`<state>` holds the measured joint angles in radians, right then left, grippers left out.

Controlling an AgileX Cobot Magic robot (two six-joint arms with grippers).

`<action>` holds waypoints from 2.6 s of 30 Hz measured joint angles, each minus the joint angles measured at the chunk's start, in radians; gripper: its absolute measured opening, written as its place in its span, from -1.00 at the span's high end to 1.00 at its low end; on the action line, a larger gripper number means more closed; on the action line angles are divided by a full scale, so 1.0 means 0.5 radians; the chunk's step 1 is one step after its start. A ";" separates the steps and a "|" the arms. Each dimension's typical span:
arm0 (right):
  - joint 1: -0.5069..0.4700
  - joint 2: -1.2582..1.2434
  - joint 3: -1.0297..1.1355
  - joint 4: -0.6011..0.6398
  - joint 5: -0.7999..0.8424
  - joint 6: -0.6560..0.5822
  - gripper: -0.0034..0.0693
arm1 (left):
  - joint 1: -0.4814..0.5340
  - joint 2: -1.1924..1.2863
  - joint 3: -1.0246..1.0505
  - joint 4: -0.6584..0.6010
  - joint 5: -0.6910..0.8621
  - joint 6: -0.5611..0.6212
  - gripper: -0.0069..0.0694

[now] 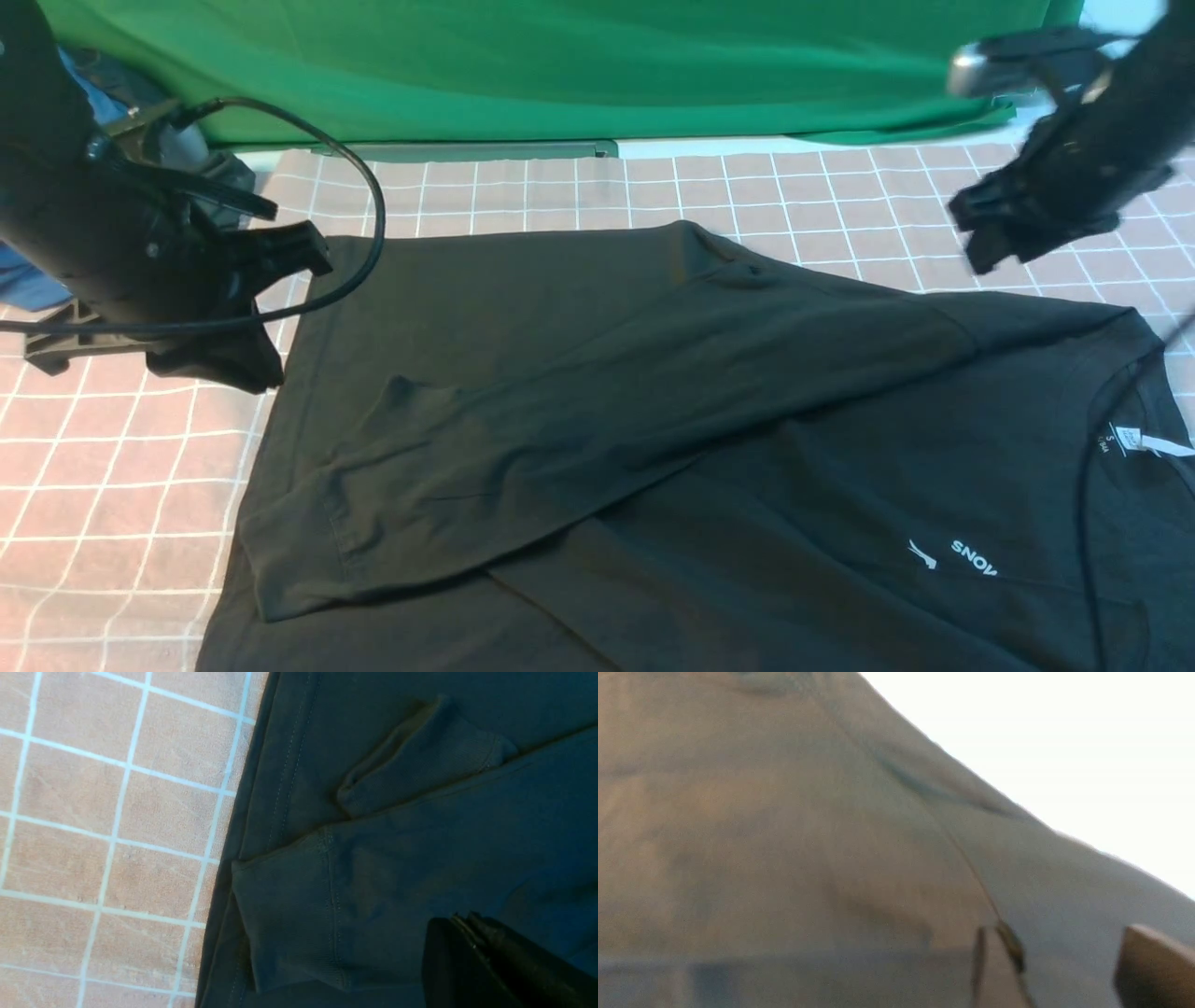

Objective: Fold a long-sleeved shirt over a pink coffee tablecloth.
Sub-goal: 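Grasp the near edge of the shirt at its hem and shoulder corners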

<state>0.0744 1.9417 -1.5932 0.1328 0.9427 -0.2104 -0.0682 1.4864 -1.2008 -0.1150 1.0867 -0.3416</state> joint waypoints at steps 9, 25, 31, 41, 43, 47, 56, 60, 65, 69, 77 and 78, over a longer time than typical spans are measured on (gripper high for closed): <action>0.098 0.442 -0.271 0.017 0.082 -0.144 -0.54 | 0.000 0.000 0.000 0.002 0.007 0.011 0.78; 0.107 0.518 -0.435 -0.055 0.034 -0.216 0.80 | 0.000 0.000 0.000 0.006 -0.059 0.053 0.78; 0.140 0.518 -0.544 0.069 0.063 -0.376 0.75 | 0.000 0.000 0.000 0.006 -0.084 0.054 0.78; 0.301 0.663 -0.551 0.036 -0.008 -0.492 -0.16 | 0.000 0.000 0.000 0.006 -0.082 0.054 0.78; 0.301 0.676 -0.551 -0.038 -0.008 -0.437 -0.19 | 0.000 0.000 0.000 0.006 -0.082 0.054 0.78; 0.301 0.676 -0.551 -0.164 -0.037 -0.411 -0.21 | 0.000 0.000 0.000 0.006 -0.084 0.054 0.78; 0.301 0.705 -0.570 -0.188 -0.008 -0.392 0.01 | 0.000 0.000 0.000 0.006 -0.084 0.067 0.78; 0.302 0.707 -0.571 -0.162 0.021 -0.372 0.60 | 0.000 0.000 0.000 0.006 -0.084 0.068 0.78; 0.302 0.707 -0.576 -0.164 0.021 -0.372 0.78 | 0.000 0.000 0.000 0.006 -0.083 0.078 0.78; 0.288 0.701 -0.608 -0.168 0.050 -0.360 0.78 | 0.000 0.000 0.000 0.006 -0.083 0.083 0.78; 0.217 0.643 -0.730 -0.177 0.039 -0.318 0.79 | 0.000 0.000 0.000 0.006 -0.083 0.087 0.78; 0.214 0.643 -0.730 -0.181 0.032 -0.318 0.79 | 0.000 0.000 0.000 0.006 -0.082 0.087 0.78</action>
<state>0.1812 2.2634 -1.9582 0.0424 0.9589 -0.3693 -0.0682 1.4864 -1.2008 -0.1118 1.0455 -0.2983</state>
